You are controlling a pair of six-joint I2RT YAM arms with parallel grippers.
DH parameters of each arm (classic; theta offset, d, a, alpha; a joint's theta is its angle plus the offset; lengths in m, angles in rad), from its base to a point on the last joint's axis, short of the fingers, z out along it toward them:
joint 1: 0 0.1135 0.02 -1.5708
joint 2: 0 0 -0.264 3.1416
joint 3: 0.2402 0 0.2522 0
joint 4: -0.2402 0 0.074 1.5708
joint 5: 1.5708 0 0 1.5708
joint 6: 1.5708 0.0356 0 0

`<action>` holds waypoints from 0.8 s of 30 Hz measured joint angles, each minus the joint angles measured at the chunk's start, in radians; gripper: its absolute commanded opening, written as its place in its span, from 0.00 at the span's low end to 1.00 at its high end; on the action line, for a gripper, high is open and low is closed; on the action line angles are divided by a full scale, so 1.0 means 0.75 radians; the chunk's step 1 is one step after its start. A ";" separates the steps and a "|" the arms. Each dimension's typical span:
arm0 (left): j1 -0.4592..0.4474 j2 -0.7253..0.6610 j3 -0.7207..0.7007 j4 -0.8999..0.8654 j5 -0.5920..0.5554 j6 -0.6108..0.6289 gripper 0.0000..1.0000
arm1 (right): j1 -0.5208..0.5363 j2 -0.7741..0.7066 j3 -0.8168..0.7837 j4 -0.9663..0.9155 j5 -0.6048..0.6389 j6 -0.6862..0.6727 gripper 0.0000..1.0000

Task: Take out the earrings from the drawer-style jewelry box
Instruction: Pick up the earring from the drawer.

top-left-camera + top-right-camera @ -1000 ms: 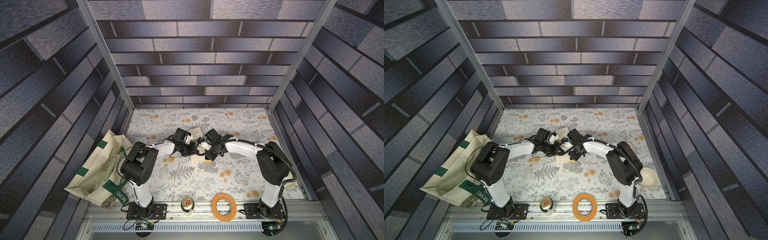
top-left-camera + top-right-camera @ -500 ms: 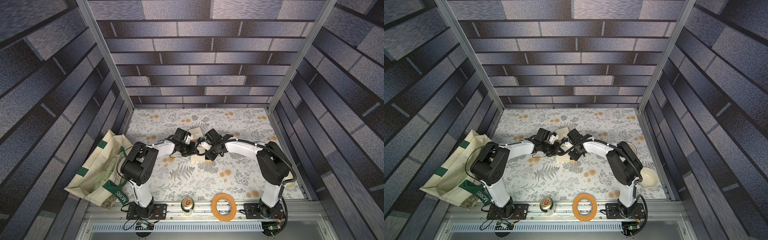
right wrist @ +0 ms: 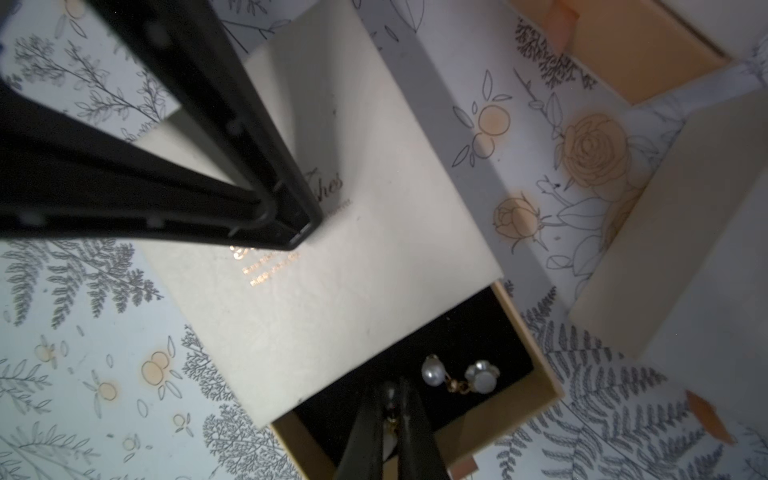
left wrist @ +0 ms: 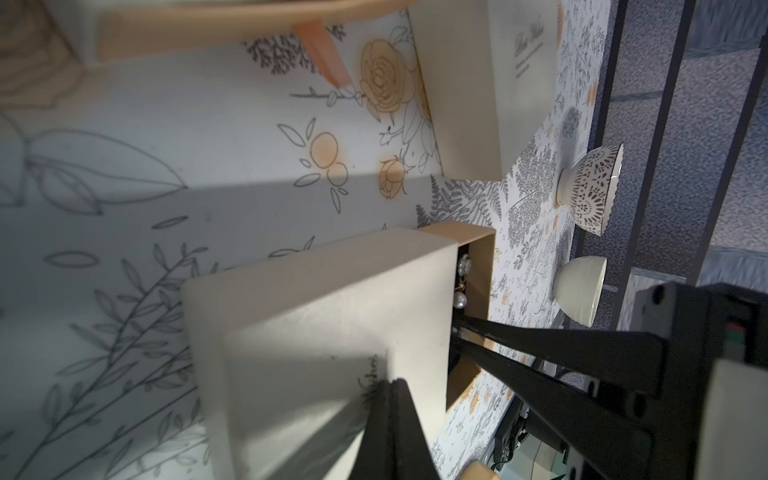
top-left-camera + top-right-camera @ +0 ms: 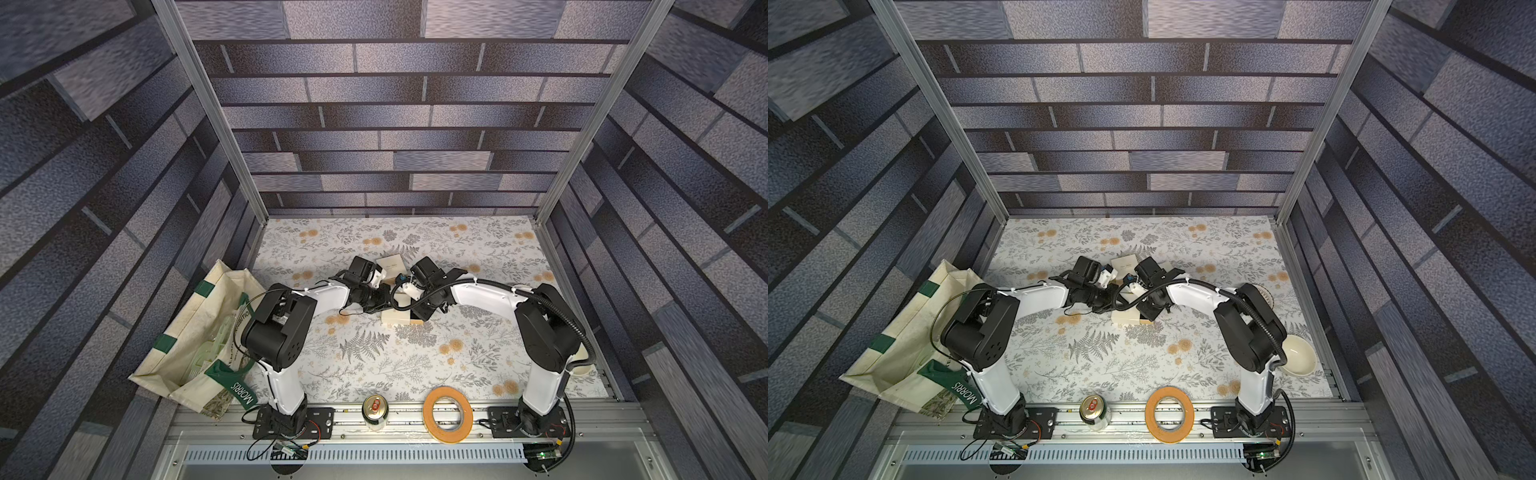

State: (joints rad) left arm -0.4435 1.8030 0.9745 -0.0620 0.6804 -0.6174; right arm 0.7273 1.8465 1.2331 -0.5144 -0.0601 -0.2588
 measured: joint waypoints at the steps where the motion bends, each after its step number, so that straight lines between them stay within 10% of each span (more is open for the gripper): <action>1: 0.000 0.000 -0.001 0.001 0.000 0.000 0.00 | 0.000 -0.001 0.000 0.000 0.000 0.001 0.00; 24: 0.001 0.000 -0.006 0.009 0.002 -0.001 0.00 | 0.000 -0.055 -0.012 -0.006 0.040 0.001 0.00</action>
State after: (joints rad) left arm -0.4431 1.8030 0.9703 -0.0551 0.6815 -0.6178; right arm 0.7273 1.8053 1.2240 -0.5190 -0.0299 -0.2581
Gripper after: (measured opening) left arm 0.042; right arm 0.084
